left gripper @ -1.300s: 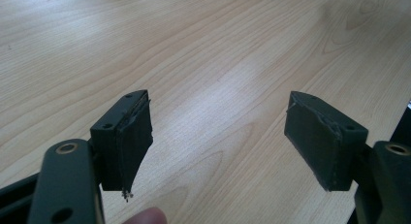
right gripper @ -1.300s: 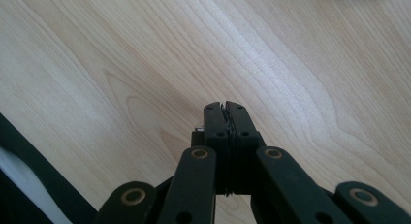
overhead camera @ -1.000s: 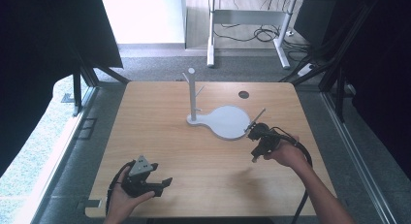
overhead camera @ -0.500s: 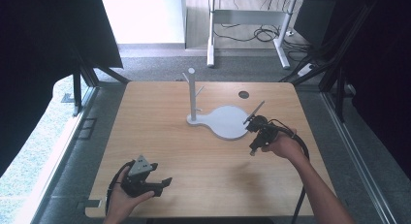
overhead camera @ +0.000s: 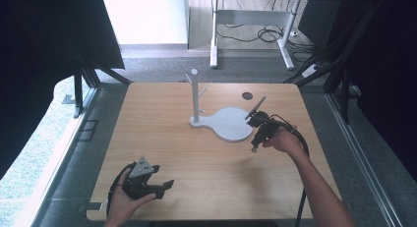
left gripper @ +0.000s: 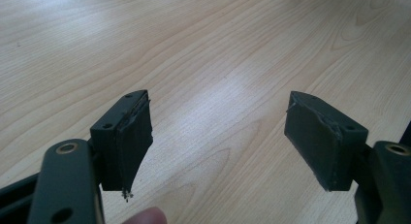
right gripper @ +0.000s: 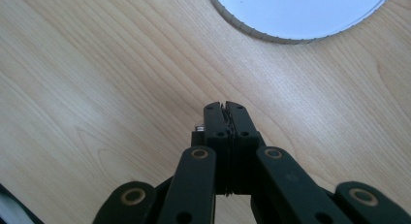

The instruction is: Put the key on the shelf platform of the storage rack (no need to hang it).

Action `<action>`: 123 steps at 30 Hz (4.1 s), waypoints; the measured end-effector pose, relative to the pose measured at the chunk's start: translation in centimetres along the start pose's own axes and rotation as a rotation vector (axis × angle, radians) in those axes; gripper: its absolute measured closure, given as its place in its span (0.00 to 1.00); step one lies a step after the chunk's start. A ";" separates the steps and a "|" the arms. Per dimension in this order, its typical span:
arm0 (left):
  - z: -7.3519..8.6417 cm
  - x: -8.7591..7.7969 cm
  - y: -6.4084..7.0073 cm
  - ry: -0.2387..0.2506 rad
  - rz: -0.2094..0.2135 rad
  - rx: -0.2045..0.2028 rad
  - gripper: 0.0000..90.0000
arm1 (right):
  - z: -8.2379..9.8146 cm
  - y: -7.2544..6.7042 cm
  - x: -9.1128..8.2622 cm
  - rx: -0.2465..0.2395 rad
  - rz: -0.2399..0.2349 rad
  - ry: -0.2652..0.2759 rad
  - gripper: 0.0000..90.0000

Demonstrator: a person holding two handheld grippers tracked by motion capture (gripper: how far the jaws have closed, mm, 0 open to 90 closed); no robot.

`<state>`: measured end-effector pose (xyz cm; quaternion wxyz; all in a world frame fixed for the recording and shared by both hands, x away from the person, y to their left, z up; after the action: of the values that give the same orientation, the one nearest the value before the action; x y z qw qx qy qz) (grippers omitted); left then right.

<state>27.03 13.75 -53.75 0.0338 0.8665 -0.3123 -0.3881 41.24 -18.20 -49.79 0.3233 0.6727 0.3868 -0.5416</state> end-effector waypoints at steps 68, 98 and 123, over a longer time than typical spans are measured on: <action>0.0 0.0 0.2 0.003 0.012 0.002 0.28 | -7.1 5.6 1.7 0.057 0.008 0.036 0.99; -0.1 -0.4 -0.7 0.014 0.012 -0.017 0.28 | -10.3 8.2 4.0 0.121 0.031 0.072 0.99; 0.2 0.2 -0.3 -0.004 0.016 -0.007 0.28 | -10.0 7.9 6.6 0.132 0.020 0.108 0.89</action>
<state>27.15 13.88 -54.10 0.0395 0.8630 -0.3181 -0.3905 53.68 -12.37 -54.07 0.2624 0.7246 0.3602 -0.5257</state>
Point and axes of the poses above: each handheld gripper's, and its own axes: x roughly forward along the jaws, z roughly out of its underside, y roughly to its right, the point moved 8 cm from there along x, roughly forward along the jaws, and after that the axes turned 15 degrees about -x, right-handed, at the moved point
